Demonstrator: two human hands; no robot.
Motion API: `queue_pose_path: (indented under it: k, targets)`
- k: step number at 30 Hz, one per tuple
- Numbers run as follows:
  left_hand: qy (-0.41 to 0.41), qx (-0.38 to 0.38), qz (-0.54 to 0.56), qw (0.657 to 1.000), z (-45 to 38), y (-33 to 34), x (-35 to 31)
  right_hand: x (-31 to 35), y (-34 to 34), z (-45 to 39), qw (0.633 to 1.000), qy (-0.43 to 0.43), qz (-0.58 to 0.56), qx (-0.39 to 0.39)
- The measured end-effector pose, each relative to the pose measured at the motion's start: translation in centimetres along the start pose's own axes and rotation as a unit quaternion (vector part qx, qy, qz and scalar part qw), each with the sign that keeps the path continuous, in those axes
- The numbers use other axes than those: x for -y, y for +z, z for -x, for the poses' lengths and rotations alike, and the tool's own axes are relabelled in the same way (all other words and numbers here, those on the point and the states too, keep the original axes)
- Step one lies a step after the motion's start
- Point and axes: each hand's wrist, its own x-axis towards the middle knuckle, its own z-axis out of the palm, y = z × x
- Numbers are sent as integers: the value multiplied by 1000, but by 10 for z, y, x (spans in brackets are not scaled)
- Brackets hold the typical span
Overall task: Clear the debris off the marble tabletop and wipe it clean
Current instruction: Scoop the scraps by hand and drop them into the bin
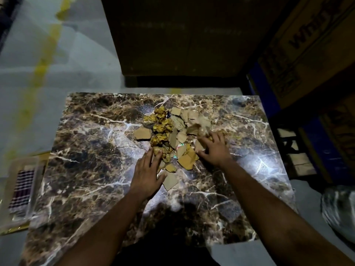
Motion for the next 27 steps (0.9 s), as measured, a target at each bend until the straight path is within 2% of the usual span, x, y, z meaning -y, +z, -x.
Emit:
queue_pose_path:
  k: [3, 6, 8, 10, 12, 14, 17, 18, 24, 27]
  targets:
    - [1, -1, 21, 1000, 2, 5, 4, 21, 16, 32, 1000, 8, -7, 3]
    - [-10, -21, 62, 998, 6, 4, 5, 32, 21, 62, 999, -40, 8, -5]
    - [-28, -43, 87, 995, 9, 2, 4, 32, 11, 69, 997, -48, 7, -63]
    - [-49, -51, 106, 992, 13, 4, 0, 25, -7, 56, 989, -33, -45, -135]
    - [-60, -53, 124, 989, 17, 9, -6, 15, -19, 30, 979, -33, -97, -176]
    - [-74, -59, 133, 987, 23, 16, -14, 10, -22, 8, 985, -66, -85, -131]
    - [-91, -60, 116, 987, 32, 28, -25, 19, 6, 4, 988, -155, -21, 6]
    - [-92, -58, 114, 987, 34, 31, -28, 24, 18, 11, 984, -176, -6, 13]
    - [-99, -84, 149, 980, 51, 45, -43, 24, 38, 62, 976, -213, -9, -44]
    - [-107, -120, 169, 972, 55, 48, -43, -1, 20, 61, 970, -183, -57, -150]
